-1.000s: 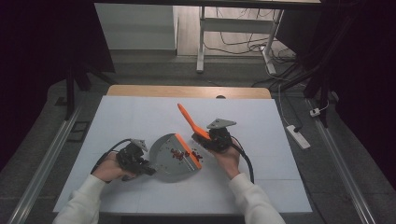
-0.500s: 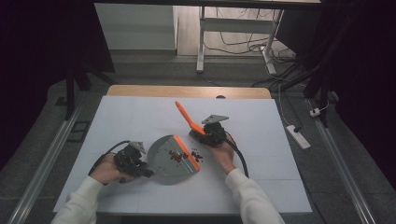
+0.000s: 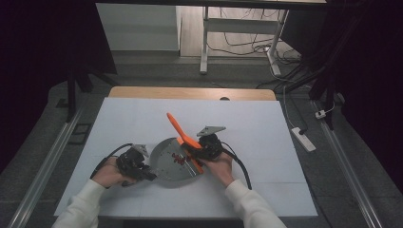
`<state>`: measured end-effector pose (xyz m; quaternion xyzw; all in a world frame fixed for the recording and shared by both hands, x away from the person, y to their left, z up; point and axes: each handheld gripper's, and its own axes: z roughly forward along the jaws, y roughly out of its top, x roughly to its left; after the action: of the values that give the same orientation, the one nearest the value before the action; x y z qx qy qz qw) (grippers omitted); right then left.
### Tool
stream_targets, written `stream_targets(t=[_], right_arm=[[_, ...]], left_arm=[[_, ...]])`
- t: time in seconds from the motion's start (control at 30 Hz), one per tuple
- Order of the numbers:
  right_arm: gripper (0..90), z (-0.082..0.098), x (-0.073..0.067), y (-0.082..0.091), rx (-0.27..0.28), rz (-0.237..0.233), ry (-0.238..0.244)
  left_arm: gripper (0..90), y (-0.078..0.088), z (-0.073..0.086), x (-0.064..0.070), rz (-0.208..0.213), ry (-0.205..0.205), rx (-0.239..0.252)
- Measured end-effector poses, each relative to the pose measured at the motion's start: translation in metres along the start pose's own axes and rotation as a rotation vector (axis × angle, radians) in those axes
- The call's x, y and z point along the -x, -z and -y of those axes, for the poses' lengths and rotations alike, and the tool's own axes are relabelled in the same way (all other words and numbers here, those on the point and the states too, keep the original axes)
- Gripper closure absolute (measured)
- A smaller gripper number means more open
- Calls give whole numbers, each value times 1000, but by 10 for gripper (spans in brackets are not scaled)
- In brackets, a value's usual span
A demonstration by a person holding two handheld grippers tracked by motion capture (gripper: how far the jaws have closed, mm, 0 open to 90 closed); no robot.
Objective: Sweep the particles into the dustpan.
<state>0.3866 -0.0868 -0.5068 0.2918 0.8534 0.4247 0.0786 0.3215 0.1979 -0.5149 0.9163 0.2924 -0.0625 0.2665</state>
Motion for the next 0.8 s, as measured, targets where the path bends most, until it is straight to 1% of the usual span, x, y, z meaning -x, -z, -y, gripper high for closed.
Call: stream_targets(t=[0.03, 0.07, 0.1, 0.17, 0.2, 0.27, 0.3, 0.33, 0.37, 0.47, 0.67, 0.8], right_arm=[[707, -1, -1, 1, 9, -33, -12], [707, -2, -3, 2, 16, -54, -21], [707, -3, -5, 3, 17, -52, -10], [707, -5, -8, 6, 20, -26, 33], [707, -5, -7, 8, 30, -18, 35], [707, -6, -2, 14, 57, -7, 15], [707, -6, 0, 18, 67, 8, 8], [707, -5, 6, 26, 86, 37, 0], [707, -5, 6, 26, 86, 37, 0], [708, -2, 12, 36, 102, 68, -6], [708, 12, 19, 47, 67, 112, -12], [708, 16, 22, 51, 55, 142, -6]], left_arm=[[617, 0, 0, 0, 0, 1, 1], [617, 0, 0, 0, 1, 0, 2], [617, 0, 0, 0, 0, 1, 2], [617, 0, 0, 0, 1, 1, 1], [617, 0, 0, 0, 1, 1, 1], [617, 0, 0, 0, 0, -2, 1], [617, 1, 0, 0, 1, -3, 0], [617, 1, 0, 1, 0, -4, 0], [617, 1, 1, 1, 0, -3, 1], [617, 1, 3, 2, 2, -2, 3], [617, 4, 8, 7, 7, -3, 6], [617, 5, 12, 10, 6, -1, 8]])
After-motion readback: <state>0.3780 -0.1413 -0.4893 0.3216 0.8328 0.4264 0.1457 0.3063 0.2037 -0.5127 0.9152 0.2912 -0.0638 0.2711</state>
